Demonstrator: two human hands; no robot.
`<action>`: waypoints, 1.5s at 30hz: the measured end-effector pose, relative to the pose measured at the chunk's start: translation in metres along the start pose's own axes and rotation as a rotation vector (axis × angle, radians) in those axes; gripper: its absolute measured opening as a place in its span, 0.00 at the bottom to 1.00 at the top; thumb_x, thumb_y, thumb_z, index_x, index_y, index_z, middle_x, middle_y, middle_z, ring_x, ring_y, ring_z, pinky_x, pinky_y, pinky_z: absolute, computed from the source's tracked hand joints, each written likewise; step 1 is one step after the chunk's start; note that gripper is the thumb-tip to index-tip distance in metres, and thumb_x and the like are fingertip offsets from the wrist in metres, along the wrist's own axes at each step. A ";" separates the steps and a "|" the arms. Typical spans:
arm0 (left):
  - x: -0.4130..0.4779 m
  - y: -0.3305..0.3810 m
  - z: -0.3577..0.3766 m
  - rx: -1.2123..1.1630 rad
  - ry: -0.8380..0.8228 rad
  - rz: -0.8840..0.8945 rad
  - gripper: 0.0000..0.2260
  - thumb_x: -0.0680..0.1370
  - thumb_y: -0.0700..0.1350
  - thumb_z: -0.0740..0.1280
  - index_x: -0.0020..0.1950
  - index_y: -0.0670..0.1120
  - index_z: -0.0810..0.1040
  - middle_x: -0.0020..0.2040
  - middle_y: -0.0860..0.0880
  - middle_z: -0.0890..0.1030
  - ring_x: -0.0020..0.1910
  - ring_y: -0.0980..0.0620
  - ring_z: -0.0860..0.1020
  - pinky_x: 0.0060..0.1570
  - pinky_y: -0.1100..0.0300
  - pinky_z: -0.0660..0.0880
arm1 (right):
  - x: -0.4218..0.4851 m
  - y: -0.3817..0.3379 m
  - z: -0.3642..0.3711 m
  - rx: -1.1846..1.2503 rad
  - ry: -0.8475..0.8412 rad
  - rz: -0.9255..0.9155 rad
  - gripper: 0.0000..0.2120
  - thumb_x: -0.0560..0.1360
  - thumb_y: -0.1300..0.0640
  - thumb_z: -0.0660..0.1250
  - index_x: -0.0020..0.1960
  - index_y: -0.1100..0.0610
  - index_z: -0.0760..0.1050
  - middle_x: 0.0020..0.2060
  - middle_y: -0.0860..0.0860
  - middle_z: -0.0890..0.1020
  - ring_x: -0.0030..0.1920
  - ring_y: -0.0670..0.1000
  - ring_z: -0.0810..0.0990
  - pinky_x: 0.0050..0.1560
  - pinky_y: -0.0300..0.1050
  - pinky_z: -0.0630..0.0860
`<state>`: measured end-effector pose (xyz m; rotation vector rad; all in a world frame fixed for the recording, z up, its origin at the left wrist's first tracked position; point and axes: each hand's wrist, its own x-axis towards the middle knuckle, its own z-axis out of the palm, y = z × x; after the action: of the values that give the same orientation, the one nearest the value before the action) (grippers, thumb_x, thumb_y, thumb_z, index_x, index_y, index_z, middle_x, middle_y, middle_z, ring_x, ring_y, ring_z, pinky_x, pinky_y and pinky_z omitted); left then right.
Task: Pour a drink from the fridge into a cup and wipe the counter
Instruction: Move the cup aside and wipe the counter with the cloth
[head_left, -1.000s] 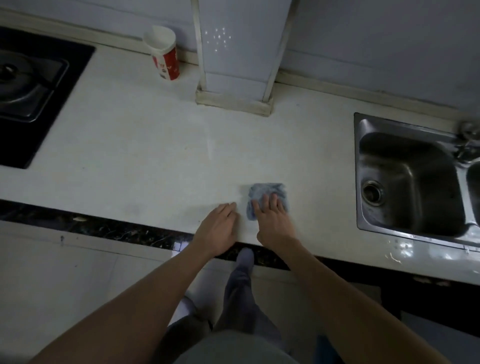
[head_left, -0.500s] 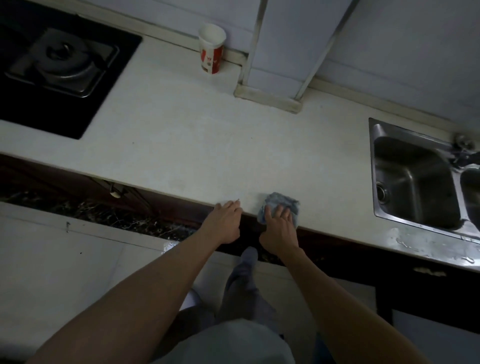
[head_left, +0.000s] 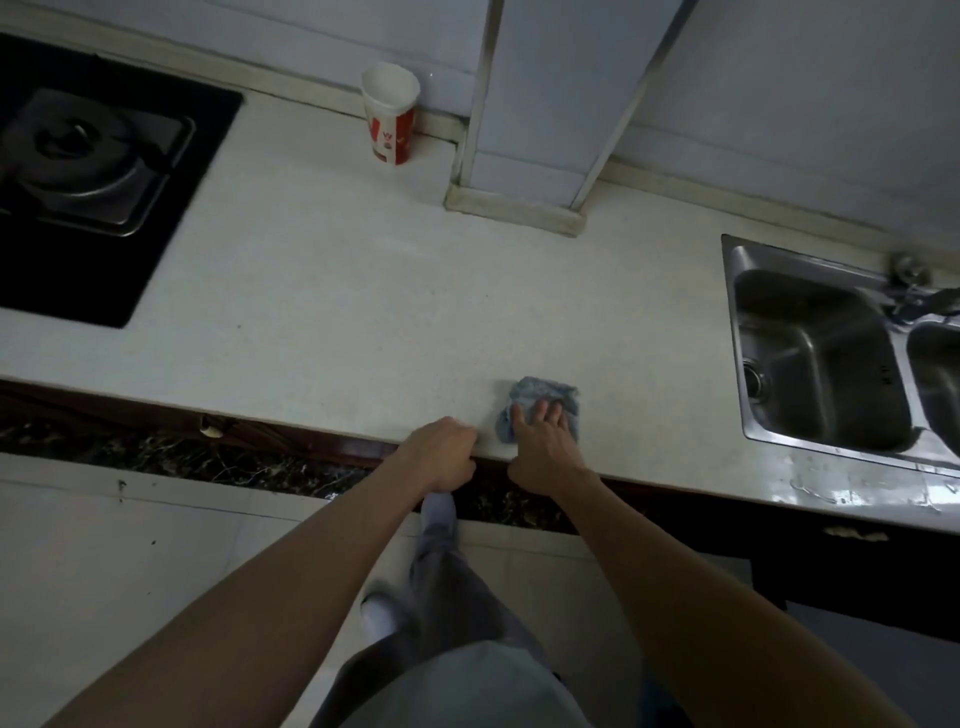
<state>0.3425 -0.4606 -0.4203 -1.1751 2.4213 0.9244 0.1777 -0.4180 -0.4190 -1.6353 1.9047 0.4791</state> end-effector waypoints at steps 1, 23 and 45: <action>0.004 -0.001 -0.005 -0.016 0.028 0.010 0.10 0.76 0.41 0.61 0.54 0.39 0.76 0.52 0.40 0.79 0.52 0.42 0.78 0.44 0.54 0.72 | 0.010 0.003 -0.008 -0.006 0.004 -0.001 0.40 0.75 0.55 0.63 0.79 0.57 0.43 0.76 0.68 0.44 0.76 0.69 0.42 0.76 0.62 0.49; 0.128 -0.047 -0.102 0.106 0.062 -0.147 0.28 0.79 0.44 0.59 0.79 0.44 0.55 0.80 0.47 0.49 0.79 0.45 0.49 0.75 0.44 0.56 | 0.231 0.055 -0.181 0.038 0.201 0.070 0.23 0.73 0.54 0.60 0.66 0.61 0.69 0.64 0.65 0.72 0.66 0.66 0.70 0.69 0.56 0.66; 0.128 -0.050 -0.096 0.121 0.046 -0.130 0.30 0.79 0.44 0.62 0.79 0.44 0.53 0.80 0.45 0.49 0.79 0.42 0.48 0.75 0.40 0.53 | 0.239 -0.028 -0.185 0.141 0.148 0.034 0.33 0.75 0.53 0.63 0.75 0.64 0.58 0.74 0.68 0.59 0.74 0.69 0.57 0.76 0.61 0.55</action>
<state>0.3033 -0.6224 -0.4348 -1.3044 2.3665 0.7099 0.1499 -0.7202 -0.4257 -1.5871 2.0272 0.2358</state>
